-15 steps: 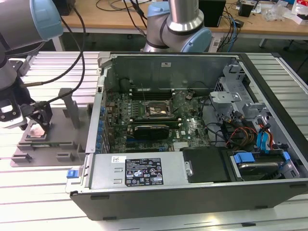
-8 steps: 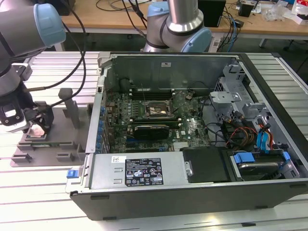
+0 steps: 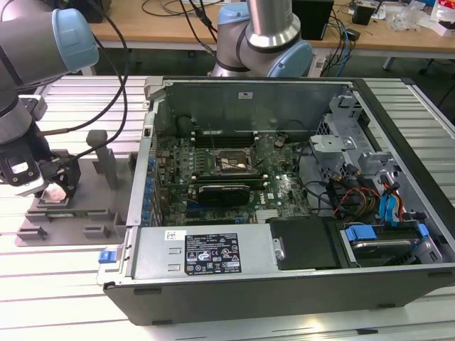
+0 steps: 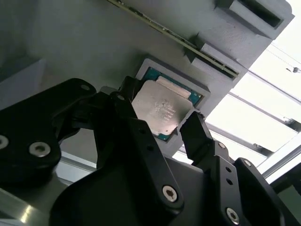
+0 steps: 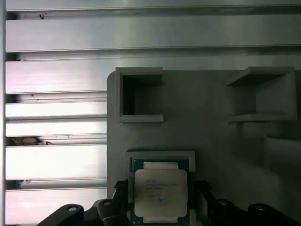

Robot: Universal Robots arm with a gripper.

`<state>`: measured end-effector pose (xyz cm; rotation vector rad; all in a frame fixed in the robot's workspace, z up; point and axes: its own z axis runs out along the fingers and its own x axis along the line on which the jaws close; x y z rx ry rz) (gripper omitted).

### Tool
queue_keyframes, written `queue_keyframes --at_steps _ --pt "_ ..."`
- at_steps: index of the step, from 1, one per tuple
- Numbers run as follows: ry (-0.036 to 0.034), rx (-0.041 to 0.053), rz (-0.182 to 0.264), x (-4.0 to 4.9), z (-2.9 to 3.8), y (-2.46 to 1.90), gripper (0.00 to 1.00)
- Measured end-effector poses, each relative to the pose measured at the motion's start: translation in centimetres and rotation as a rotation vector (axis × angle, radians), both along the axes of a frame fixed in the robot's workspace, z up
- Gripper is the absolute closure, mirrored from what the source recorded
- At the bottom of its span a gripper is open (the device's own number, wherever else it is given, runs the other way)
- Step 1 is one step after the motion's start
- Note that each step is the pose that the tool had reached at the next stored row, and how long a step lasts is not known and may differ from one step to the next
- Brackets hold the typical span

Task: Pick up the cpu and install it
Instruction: 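Pick up the cpu and move it towards the insertion slot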

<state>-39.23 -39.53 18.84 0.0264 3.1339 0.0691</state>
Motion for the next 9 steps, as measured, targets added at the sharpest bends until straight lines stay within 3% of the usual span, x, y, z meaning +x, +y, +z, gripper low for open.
queue_keyframes --at_steps 9 --pt "0.0002 -0.0001 0.009 0.00 -0.24 0.15 0.34"
